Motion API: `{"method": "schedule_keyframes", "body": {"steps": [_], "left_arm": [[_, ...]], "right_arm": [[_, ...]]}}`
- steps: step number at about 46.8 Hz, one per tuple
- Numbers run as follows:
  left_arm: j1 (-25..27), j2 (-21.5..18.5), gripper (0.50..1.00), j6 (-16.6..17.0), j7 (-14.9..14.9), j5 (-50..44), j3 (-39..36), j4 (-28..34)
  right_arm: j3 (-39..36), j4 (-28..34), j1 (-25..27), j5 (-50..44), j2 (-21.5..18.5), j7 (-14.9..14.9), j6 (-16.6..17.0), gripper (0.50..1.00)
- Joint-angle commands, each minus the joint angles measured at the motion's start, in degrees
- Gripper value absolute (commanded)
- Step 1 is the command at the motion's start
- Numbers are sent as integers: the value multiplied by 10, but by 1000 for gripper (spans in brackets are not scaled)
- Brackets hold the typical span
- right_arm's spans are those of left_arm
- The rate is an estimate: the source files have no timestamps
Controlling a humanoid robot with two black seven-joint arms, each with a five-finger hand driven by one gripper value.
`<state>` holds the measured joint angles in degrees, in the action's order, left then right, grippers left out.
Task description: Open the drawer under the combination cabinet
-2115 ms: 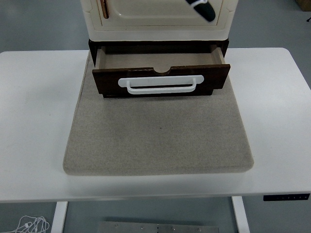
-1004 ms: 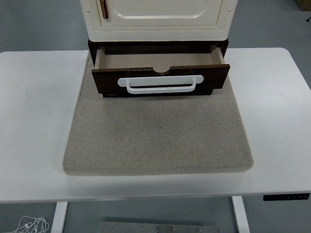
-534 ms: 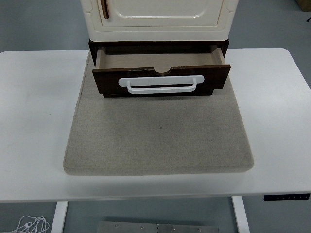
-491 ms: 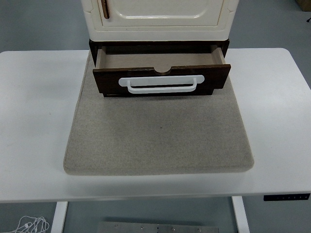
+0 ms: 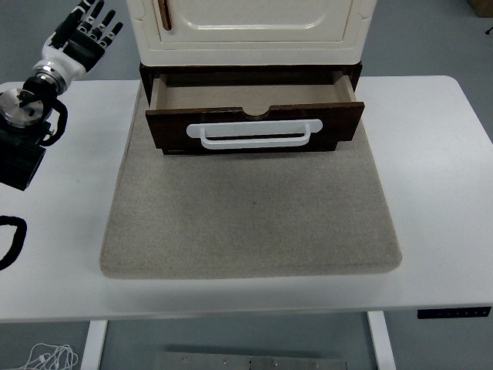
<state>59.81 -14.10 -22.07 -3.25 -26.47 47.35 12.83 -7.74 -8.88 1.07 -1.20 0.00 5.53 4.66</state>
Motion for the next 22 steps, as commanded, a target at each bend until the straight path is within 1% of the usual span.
{"method": "schedule_keyframes", "body": {"steps": [1, 12, 22], "left_arm": [[-8, 10, 1000, -2, 1, -30, 6, 1], [-12, 38, 1000, -3, 8, -39, 27, 0], [-12, 50, 1000, -3, 18, -39, 28, 0]], "right_arm": [[-1, 0, 1, 1, 0, 0, 0, 928], [-1, -2, 1, 1, 0, 0, 0, 926], [-1, -3, 1, 1, 0, 0, 1, 926]]}}
